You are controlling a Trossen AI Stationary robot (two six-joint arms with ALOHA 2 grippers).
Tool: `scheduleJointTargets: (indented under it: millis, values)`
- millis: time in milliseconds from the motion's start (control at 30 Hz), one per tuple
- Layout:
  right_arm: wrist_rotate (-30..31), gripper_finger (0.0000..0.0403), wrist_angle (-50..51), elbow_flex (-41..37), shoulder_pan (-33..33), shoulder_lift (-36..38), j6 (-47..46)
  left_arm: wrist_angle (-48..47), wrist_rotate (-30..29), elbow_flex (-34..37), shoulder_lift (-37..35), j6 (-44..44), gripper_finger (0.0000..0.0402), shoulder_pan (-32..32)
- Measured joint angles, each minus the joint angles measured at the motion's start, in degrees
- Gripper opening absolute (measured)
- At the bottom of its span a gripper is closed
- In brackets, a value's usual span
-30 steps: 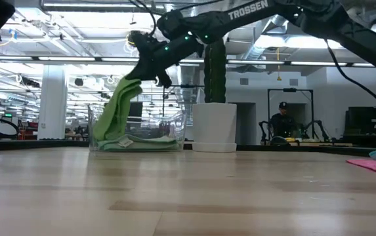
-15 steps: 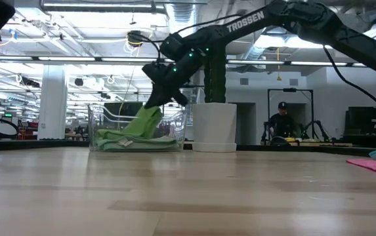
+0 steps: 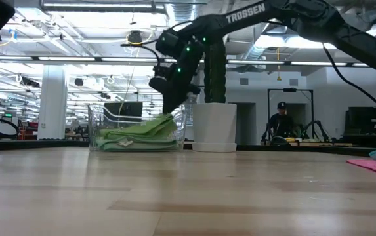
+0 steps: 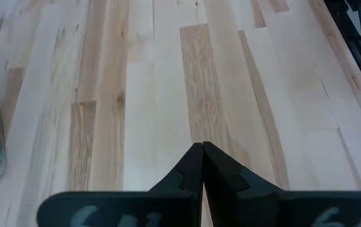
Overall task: Fold microfiber towels
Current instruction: Put the green microfiber towel into the transparent bin, then fold the blue microfiber towel
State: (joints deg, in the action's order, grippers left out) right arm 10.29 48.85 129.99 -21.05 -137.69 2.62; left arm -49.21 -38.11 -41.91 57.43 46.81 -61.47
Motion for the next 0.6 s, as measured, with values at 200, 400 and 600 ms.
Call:
scheduleJointTargets:
  millis: [200,400,600]
  values:
    - [2.6,0.0140,0.0,4.8,0.9,0.1,2.4,0.0,0.2,0.0,0.0,0.1,0.0000,0.0]
    - [-0.9,0.0138,-3.9,4.8,1.1,-0.1,1.9,0.0,-0.3,0.0,0.0,1.0,0.0000,0.0]
    - [-9.5,0.0099,6.9,4.8,3.1,-1.2,2.1,1.1,-9.5,0.0,0.0,0.6,0.0000,0.0]
